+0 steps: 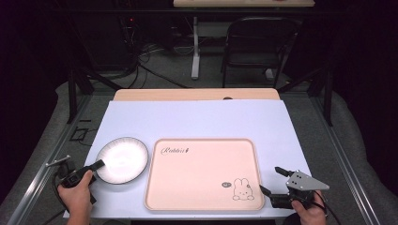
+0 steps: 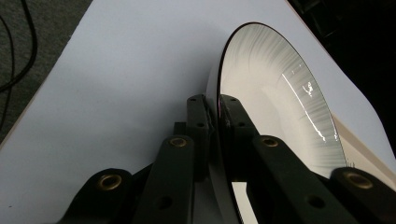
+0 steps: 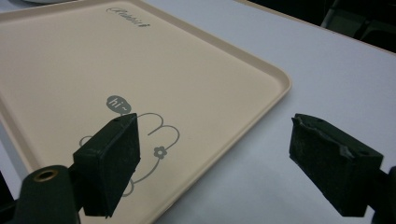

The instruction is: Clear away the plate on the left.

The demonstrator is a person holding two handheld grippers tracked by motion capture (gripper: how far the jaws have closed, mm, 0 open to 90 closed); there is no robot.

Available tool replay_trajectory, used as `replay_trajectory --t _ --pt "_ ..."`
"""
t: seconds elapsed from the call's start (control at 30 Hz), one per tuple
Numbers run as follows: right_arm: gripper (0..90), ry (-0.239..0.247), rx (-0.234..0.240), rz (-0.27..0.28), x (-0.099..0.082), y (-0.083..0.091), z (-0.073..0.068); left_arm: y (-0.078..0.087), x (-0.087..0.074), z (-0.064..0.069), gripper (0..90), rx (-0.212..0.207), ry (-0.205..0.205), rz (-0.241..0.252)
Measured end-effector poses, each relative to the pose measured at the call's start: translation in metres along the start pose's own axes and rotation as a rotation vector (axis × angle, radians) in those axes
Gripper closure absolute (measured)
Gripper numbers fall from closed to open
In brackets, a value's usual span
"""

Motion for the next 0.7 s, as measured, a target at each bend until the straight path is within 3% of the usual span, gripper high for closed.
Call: replay_trajectory --t 0.37,0.47,0.7 --pt "15.7 0.000 0.000 -0.001 0.000 0.000 0.000 0.004 0.005 0.013 83.9 0.016 -0.086 0.021" --pt "15.7 -0.003 -0.001 -0.001 0.000 0.000 0.000 0.004 0.009 0.021 84.1 0.022 -0.129 0.026" --pt "15.7 -0.005 -0.002 0.000 0.000 0.000 0.000 0.003 0.014 0.029 84.0 0.012 -0.166 0.028"
Point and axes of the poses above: each handheld gripper's, and its own axes: y roughly backward along the jaws, x roughly out of its top, z roughly to its right, the point moved 6 cm from there along -y, roughly forward along the jaws, and after that the axes turned 12 degrees about z, right-handed, at the moved point
